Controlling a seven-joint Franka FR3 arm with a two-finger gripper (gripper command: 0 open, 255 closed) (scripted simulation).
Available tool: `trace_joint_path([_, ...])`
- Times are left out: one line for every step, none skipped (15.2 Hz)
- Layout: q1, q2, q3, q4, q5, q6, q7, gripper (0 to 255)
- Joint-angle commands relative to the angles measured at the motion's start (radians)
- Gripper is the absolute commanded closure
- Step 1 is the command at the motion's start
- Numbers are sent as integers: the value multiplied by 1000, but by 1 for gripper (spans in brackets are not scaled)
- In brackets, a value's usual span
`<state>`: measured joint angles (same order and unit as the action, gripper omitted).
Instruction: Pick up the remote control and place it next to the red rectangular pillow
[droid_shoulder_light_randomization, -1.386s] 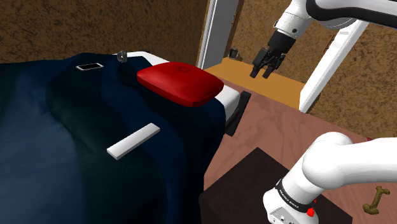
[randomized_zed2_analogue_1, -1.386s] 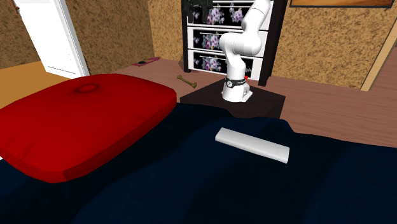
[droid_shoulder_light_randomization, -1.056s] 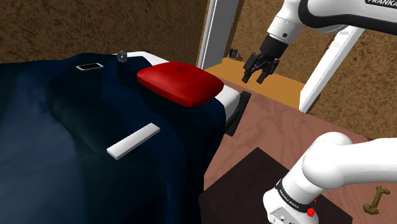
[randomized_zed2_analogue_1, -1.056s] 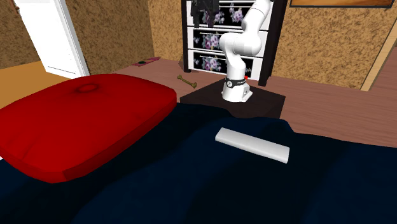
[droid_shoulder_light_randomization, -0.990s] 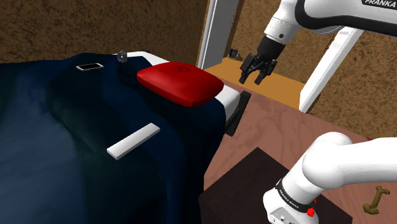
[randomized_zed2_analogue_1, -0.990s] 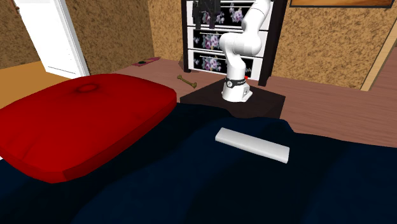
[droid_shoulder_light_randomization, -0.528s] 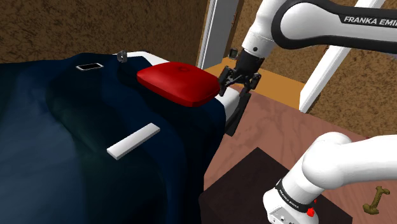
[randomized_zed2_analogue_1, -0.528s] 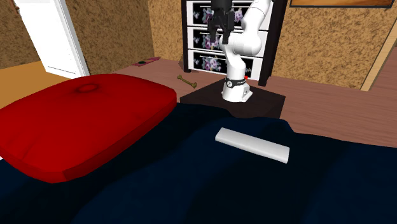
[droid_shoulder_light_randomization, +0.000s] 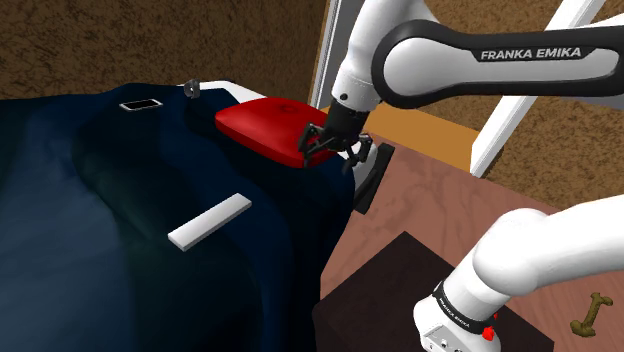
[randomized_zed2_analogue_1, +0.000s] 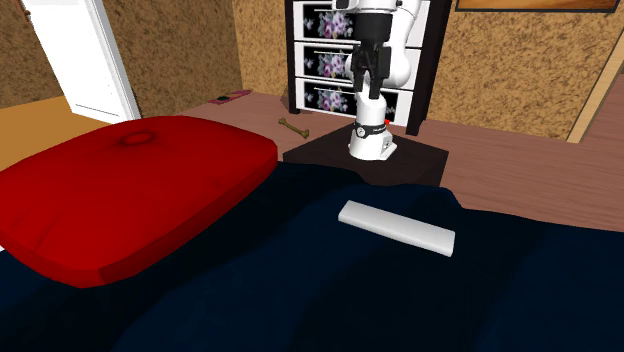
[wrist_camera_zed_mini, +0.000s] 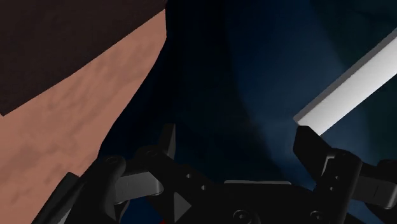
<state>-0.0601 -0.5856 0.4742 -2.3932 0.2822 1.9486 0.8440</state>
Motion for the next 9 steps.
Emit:
trace_joint_path([-21,74,65,27,0,49,94,0])
trace_joint_path([-33,109,95,45,-5,66,140,0])
trace_joint_path([-46,147,126,64,-14,84,188,0])
trace_joint_path([-60,186,157,85,-26,101,237,0])
trace_joint_path([-74,228,189,107,-42,117,288,0])
trace_joint_path([-89,271,220,131,-62,133,340,0])
trace_joint_path([-104,318,251,156,-88,147,396,0])
trace_joint_path([-119,367,281,182,-119,161,454,0])
trace_joint_path([-133,419,311,211,-156,173,514,0])
